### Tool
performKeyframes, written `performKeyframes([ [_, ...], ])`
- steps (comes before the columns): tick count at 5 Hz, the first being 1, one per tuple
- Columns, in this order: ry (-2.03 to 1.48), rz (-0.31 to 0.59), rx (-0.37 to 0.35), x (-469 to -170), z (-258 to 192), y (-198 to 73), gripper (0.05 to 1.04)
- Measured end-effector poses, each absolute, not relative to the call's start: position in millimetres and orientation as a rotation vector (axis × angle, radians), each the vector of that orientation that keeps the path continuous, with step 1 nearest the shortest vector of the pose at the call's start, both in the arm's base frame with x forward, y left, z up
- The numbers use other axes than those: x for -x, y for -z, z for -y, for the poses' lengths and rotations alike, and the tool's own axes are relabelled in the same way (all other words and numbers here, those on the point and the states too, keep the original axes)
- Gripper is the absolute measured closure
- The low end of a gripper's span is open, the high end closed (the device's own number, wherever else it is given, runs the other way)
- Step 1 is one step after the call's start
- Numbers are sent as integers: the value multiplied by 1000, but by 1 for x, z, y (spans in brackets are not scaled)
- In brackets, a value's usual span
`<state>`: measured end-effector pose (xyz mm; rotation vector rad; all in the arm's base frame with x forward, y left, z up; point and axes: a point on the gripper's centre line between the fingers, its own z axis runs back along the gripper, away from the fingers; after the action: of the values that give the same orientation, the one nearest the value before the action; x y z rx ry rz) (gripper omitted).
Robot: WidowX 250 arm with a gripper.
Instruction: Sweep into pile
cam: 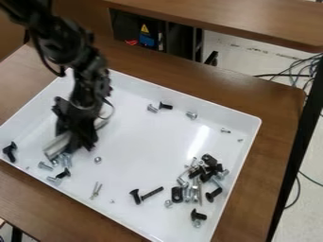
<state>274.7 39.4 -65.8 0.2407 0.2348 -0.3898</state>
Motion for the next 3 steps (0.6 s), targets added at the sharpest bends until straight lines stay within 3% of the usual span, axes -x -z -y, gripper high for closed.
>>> performKeyframes([
  [2,390,-123,-163,-254,64,65,711],
  [3,222,-127,-29,-231,121,60,711],
])
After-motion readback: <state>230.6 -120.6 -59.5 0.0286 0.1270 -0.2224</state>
